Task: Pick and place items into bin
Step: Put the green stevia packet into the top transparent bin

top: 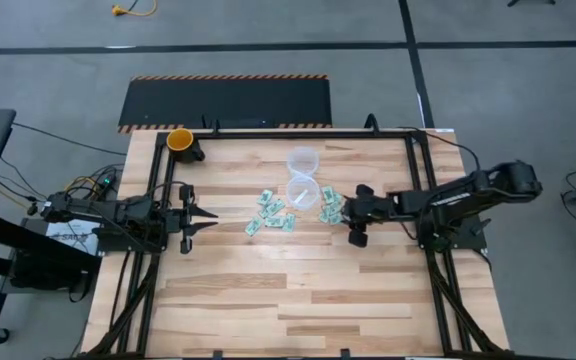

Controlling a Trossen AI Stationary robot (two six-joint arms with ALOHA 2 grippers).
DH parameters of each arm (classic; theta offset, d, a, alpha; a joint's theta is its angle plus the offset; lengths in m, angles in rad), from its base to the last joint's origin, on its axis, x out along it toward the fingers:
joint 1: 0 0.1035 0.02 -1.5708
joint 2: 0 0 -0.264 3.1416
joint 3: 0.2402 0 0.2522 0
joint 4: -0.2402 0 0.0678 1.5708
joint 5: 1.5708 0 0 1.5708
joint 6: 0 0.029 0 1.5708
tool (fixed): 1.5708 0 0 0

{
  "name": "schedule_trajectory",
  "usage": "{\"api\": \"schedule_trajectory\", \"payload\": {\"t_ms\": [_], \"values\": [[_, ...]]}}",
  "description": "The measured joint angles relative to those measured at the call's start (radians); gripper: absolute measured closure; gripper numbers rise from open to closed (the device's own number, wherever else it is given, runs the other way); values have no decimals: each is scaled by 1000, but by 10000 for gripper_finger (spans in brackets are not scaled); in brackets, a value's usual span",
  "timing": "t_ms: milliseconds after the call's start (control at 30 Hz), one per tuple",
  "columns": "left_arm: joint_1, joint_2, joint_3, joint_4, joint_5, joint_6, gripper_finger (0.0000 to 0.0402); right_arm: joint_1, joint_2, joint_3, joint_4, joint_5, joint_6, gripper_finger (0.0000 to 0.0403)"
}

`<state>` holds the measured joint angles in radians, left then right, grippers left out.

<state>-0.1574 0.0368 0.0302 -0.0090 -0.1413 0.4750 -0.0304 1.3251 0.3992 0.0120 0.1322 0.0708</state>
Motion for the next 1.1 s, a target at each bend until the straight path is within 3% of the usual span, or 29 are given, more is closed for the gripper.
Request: {"api": "schedule_trajectory", "payload": {"t_ms": [700, 1100], "values": [[0, 0, 0, 0, 0, 0, 340, -24, 174, 5, 134, 4, -27, 287], [0, 0, 0, 0, 0, 0, 340, -24, 174, 4, 129, -1, -11, 352]]}}
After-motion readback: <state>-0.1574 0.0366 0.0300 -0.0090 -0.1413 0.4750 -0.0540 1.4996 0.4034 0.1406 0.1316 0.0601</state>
